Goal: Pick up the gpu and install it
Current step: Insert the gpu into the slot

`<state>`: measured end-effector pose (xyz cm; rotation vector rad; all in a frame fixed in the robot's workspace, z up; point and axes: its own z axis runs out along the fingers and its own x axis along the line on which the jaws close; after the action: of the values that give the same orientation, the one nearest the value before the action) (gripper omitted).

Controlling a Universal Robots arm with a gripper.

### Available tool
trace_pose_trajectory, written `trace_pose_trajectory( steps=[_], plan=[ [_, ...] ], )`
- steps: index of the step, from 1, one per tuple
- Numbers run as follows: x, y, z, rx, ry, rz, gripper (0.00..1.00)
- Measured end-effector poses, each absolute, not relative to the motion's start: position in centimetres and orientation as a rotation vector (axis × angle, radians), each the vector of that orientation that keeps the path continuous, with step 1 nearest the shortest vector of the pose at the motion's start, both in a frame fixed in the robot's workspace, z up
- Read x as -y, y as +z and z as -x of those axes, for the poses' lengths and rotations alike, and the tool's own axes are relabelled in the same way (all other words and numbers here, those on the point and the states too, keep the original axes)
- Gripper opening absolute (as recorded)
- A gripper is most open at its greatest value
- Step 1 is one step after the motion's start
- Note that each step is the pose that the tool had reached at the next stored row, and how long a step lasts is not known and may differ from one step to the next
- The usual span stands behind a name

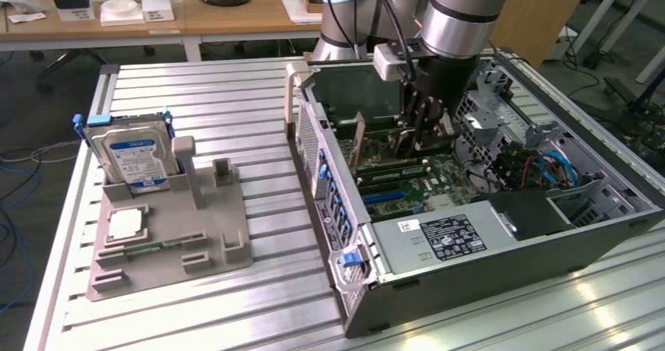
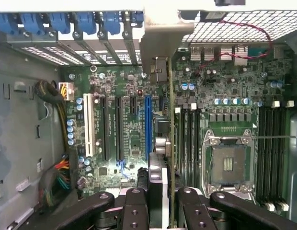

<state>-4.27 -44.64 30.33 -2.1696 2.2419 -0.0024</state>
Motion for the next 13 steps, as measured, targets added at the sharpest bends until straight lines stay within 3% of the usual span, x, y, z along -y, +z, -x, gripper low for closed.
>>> trace_pose_trajectory(
  steps=[13],
  plan=[
    [45.4,29.1,4.3,-2.242,-0.003,2.169,0.28]
  ],
)
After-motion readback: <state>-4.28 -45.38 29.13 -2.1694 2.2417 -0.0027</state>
